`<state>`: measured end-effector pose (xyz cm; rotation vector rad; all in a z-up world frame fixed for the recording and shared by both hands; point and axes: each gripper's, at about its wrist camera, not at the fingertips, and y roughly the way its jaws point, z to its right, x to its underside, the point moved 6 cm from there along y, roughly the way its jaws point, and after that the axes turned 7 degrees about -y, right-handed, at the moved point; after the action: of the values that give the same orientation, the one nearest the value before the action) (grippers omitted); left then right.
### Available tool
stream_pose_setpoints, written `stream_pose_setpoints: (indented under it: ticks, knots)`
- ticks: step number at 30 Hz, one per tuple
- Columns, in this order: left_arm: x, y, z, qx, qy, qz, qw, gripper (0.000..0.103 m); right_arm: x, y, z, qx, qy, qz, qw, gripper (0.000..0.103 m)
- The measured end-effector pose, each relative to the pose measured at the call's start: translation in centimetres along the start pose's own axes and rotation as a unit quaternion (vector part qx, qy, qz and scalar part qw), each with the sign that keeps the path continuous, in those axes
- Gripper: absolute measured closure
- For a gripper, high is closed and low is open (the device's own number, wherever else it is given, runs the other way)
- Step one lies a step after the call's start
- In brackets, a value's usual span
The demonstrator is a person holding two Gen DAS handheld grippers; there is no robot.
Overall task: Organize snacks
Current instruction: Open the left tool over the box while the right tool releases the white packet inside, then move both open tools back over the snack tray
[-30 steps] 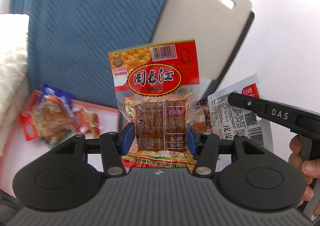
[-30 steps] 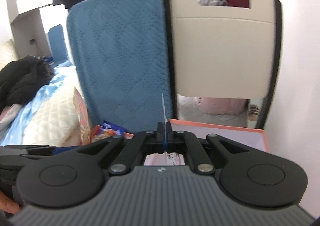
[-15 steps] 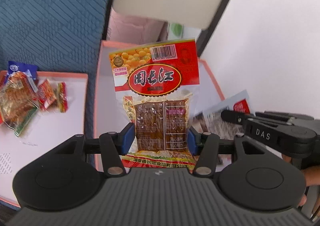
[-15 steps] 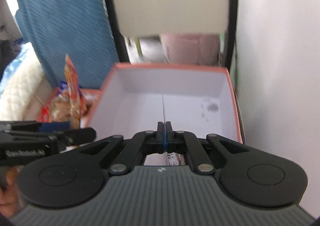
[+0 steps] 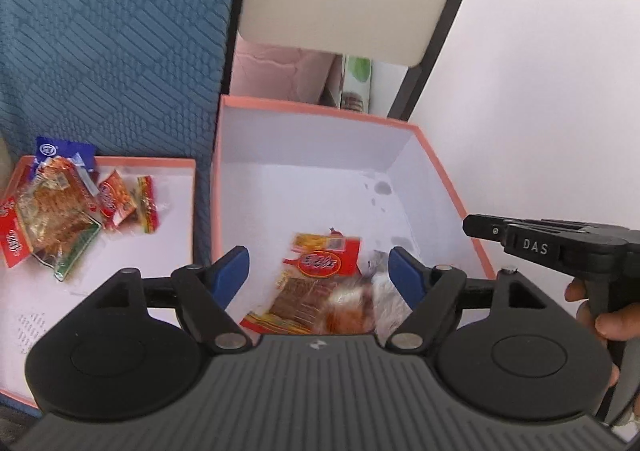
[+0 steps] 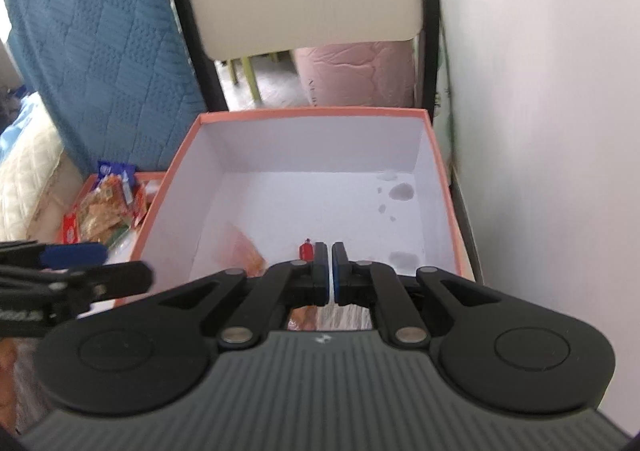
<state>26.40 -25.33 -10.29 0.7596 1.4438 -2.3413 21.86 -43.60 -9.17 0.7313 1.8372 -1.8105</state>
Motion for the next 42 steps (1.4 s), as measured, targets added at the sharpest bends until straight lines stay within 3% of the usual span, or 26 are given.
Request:
stream_pose_setpoints:
  ticks: [2,3,4,15,20,26,42]
  knots:
    - [-0.1,-1.2,-0.4,0.003,-0.003,0.012,0.9999,0.023,-0.2,-0.4,0.2,0.013,0.001,0.003,1.0,0.087]
    - [-0.2,-1.7,-0.6,0.002,-0.003,0.018,0.9998,0.023,-0.3,-0.8,0.2,0.016,0.003,0.01,1.0,0.061]
    - [-0.3,-2.1,-0.8,0.0,-0.001,0.026,0.9997,0.023,-0.4,-1.2,0.1,0.013,0.006,0.021,1.0,0.043]
    - [0.2,-9.3,-3.3,-0.008,-0.009,0.106,0.9943,0.023,-0.5,-5.8,-3.6,-0.018,-0.014,0.095,0.995,0.044]
    - [1.9,-10.9,-4.0,-0.018,-0.007,0.116,0.993,0.023,0.2,-6.9,-5.9,-0.035,-0.019,0.112,0.993,0.044]
    - [3.6,-13.0,-5.7,-0.038,-0.012,0.141,0.9891,0.022,2.0,-7.5,-8.4,-0.044,-0.033,0.116,0.992,0.044]
    - [4.1,-18.3,-10.2,-0.06,-0.044,0.19,0.979,0.013,4.4,-9.1,-13.3,-0.058,-0.046,0.12,0.99,0.044]
